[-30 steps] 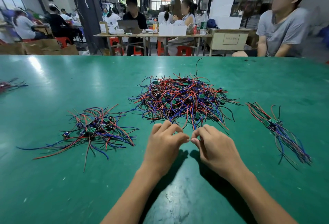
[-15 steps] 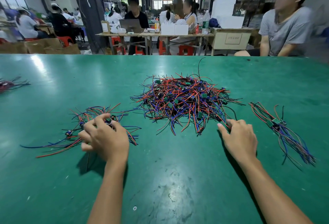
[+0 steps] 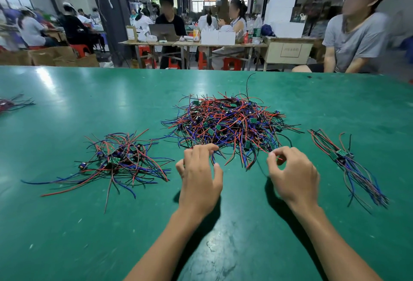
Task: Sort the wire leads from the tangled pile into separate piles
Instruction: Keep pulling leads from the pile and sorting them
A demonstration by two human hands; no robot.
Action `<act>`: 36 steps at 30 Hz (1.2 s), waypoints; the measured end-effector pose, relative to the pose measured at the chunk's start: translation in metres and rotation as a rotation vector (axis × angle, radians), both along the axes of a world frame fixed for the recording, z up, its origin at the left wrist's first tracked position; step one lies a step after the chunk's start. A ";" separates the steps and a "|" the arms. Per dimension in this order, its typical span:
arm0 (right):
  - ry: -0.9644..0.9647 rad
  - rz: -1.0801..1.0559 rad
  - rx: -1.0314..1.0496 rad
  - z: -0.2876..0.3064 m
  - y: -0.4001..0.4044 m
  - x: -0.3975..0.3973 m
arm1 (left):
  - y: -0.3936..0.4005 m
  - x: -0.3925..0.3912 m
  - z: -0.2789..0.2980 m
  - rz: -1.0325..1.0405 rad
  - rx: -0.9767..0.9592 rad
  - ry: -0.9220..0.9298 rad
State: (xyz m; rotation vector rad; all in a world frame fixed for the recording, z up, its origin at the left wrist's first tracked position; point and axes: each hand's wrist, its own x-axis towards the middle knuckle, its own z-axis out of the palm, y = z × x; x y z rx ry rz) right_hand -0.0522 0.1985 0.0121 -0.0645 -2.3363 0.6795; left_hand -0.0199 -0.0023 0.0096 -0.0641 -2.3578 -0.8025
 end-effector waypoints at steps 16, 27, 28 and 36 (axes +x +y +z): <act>0.257 0.384 -0.894 0.026 -0.016 0.021 | -0.001 0.003 0.010 -0.724 0.606 -0.337; -0.197 0.410 -1.358 0.030 -0.006 0.013 | 0.004 0.003 0.022 -0.696 0.993 -0.299; -0.215 0.390 -1.337 0.029 -0.005 0.012 | -0.001 0.001 0.023 -0.680 1.095 -0.303; -0.234 0.190 -0.592 0.001 -0.008 0.002 | -0.041 -0.014 0.031 -0.251 0.963 -0.087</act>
